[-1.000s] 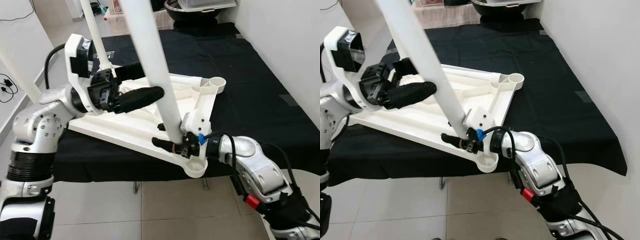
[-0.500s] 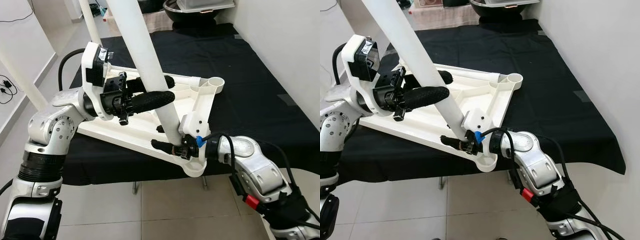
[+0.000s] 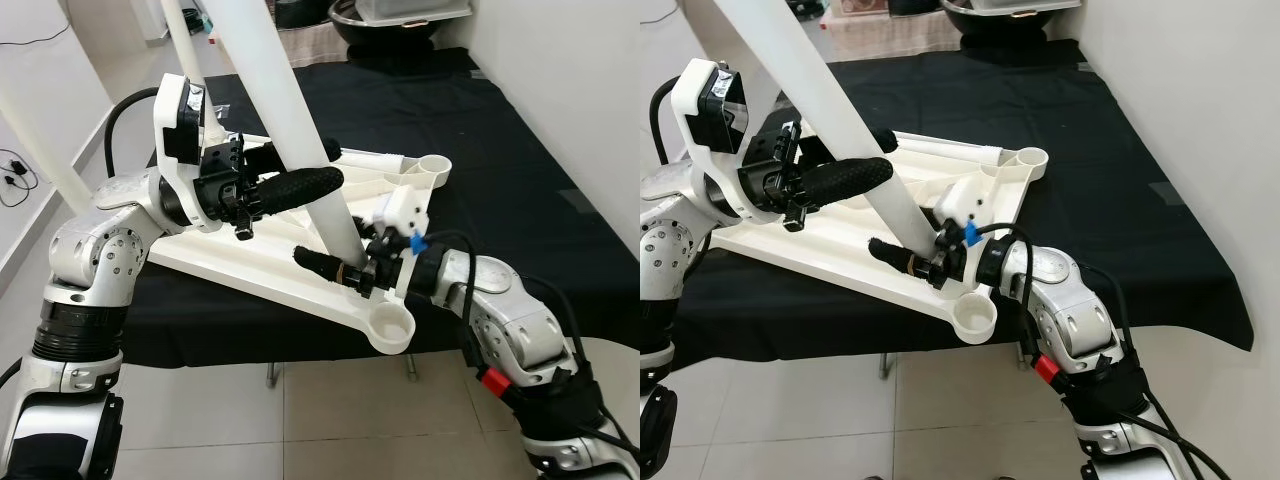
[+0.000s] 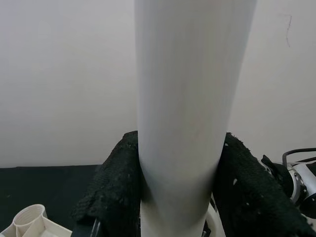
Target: Building children table
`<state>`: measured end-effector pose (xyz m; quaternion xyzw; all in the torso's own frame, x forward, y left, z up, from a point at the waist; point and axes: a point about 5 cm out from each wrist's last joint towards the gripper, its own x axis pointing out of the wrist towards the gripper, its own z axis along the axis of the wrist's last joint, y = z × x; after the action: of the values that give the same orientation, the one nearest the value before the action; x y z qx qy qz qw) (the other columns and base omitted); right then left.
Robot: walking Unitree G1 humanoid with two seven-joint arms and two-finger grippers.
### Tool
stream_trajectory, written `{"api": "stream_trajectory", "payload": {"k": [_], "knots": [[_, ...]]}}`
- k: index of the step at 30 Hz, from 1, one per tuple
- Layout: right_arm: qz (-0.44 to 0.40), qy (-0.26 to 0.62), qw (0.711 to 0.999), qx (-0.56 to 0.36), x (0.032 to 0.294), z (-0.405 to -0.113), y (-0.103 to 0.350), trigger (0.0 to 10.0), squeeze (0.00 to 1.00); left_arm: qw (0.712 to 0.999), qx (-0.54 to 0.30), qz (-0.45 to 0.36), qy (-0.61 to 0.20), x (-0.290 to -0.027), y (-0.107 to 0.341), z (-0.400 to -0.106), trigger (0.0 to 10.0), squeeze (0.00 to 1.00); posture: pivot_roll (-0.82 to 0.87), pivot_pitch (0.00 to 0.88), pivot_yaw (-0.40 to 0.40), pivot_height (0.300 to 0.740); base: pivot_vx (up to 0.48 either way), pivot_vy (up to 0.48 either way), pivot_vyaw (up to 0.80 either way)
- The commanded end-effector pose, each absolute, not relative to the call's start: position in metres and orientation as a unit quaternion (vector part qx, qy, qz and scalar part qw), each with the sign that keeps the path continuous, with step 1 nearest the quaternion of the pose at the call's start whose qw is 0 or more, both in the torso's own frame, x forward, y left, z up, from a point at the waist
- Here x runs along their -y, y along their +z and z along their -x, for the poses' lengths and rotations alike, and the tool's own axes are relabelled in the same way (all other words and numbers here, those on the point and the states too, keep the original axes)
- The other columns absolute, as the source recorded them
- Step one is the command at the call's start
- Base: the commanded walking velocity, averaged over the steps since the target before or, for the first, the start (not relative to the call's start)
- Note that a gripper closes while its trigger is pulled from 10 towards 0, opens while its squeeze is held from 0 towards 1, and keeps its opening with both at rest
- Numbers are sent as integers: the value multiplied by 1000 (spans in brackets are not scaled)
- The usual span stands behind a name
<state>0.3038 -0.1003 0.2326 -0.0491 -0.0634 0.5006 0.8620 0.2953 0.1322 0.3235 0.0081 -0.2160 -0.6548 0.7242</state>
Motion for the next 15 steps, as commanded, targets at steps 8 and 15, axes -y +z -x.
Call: {"api": "stream_trajectory", "payload": {"k": [8,15], "knots": [[80,528,841,89,80,-293,237,10000,0,717,207,-4,-666,-131,319,-293,0,0,-47,116,92,740,0,0,0],[127,522,839,83,74,-295,234,39,0,715,208,-1,-667,-131,319,-293,0,0,-46,116,90,740,0,0,0]]}}
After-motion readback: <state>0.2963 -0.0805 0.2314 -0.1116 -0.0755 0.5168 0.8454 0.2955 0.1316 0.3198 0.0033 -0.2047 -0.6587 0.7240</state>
